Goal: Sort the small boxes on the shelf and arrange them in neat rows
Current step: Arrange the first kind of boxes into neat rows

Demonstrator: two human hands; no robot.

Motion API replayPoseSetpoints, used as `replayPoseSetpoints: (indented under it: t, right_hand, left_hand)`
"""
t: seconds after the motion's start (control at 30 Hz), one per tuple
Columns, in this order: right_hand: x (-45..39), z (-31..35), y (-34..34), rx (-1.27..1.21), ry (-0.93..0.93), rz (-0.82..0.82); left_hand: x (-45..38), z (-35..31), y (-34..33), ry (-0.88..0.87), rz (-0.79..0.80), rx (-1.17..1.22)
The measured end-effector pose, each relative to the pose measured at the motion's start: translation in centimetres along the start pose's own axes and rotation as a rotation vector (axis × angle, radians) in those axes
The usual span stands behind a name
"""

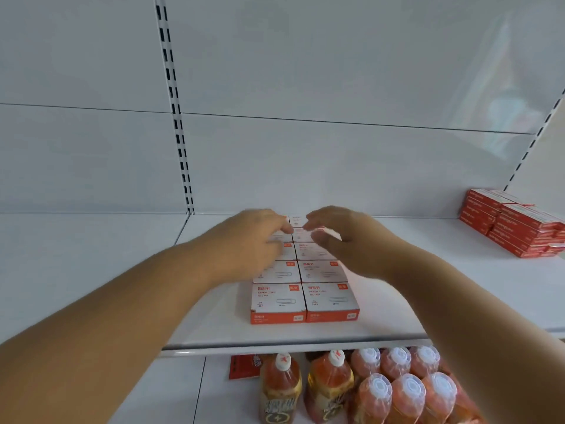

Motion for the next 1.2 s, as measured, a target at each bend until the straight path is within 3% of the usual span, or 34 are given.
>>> replayPoseSetpoints:
  t: [0.07,0.17,0.33,0.83,1.2]
  right_hand:
    - [3.1,0.9,-0.5,0.016,0.041,0.069]
    - [6.1,1.3,-1.5,0.075,0.036,0.194]
    - [7.2,0.9,-3.2,0.238,0.019,0.323]
    - [7.5,1.5,-4.4,0.323,0.008,0.284]
    - [7.8,1.6,-3.7,0.269,0.004,0.299]
  left_hand:
    - [3.6,-1.0,-0.8,-0.110,0.084,-0.069]
    - [6.4,-1.1,-2.5,-0.125,0.220,-0.229]
    - [6.2,-1.5,-3.8,-0.134,0.184,-0.254]
    - [6.1,-2.0,-3.5,-0.172,0.228,-0.449]
    - [6.7,-2.5,-3.2,-0.107,0.163,-0.354]
Point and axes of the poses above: each hand's wrist, its own x-axis away from the middle knuckle, its own y-axis out of the back of the hand, z = x × y, the point moved 5 cm from there along -x, towards the middle knuckle, and after that the axes turned 12 degrees about -x, right-handed, at the moved point
